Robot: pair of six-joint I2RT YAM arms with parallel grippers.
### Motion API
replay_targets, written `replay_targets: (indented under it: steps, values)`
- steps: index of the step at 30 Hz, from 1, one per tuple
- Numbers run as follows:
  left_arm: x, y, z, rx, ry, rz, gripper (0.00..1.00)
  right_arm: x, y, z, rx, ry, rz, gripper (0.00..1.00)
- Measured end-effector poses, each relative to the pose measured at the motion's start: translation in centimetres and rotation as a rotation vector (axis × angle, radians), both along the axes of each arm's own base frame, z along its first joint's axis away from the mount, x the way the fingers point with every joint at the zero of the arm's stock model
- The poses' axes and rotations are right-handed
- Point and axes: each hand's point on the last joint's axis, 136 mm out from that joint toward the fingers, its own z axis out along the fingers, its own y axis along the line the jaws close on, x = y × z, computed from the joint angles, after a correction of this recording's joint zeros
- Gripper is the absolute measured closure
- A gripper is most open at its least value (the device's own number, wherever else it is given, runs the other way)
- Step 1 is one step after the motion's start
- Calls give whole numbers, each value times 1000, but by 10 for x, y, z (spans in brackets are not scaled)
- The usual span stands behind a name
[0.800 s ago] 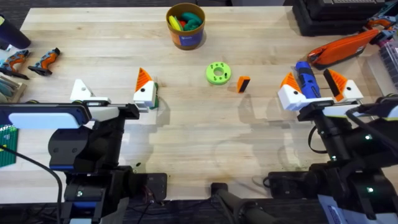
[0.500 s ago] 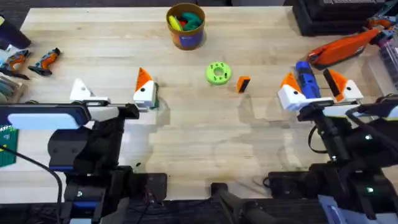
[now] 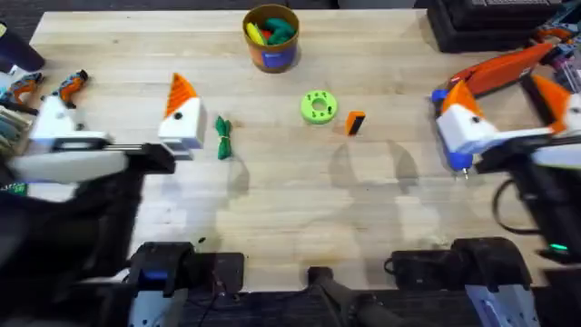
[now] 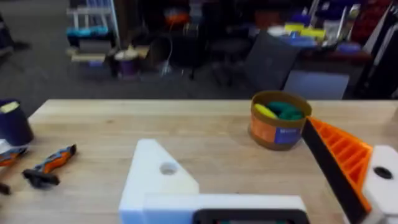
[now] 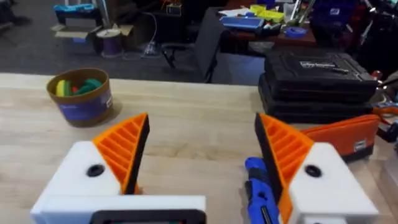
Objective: Pick up the gripper from the table and insert it into the empty holder that is missing its gripper. Then pick up a screw, insert it into the mounting hole, and use the screwdriver to tighten it. Finally, clean up the table by picking up the vegetable and placing it into the bucket.
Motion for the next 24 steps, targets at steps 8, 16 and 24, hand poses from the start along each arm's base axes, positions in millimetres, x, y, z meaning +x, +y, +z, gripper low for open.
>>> replay_targets:
  steps: [8, 16, 24]
  values:
    - [-3, 6, 8, 6, 359, 34, 15, -4, 1, 34, 0, 292, 8, 22]
    - [27, 7, -11, 13, 675, 37, 15, 14, 1, 11, -1, 753, 8, 22]
    - [50, 6, -55, 2, 931, 40, 15, 29, 1, -37, -1, 1067, 7, 21]
